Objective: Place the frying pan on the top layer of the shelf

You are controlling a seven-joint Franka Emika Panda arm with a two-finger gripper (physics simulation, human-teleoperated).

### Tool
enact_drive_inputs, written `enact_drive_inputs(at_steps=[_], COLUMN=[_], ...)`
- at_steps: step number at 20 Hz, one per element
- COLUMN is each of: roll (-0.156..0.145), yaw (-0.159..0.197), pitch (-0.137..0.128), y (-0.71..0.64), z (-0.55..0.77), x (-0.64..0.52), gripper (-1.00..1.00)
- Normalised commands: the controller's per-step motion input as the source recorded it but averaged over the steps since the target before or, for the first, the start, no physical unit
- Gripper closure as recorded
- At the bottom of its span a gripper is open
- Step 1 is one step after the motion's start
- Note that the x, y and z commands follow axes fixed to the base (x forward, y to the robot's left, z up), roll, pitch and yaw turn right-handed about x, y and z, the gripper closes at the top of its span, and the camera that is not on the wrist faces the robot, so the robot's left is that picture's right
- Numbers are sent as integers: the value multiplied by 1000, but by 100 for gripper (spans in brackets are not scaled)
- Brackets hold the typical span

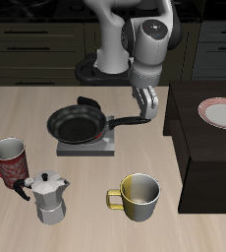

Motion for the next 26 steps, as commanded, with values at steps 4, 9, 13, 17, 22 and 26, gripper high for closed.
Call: enact_drive_inputs(at_steps=[4,9,13,17,22,26], roll=[9,2,25,6,-1,22], yaw=[-3,-13,-37,-38,-5,2], pitch=[30,24,7,3,-3,6], y=[74,18,102,-45,-12,54], z=[-185,-199,-156,-151,-24,-21], x=[74,-11,-109,-153,21,121], gripper=[-100,-100,-100,-100,-100,-100])
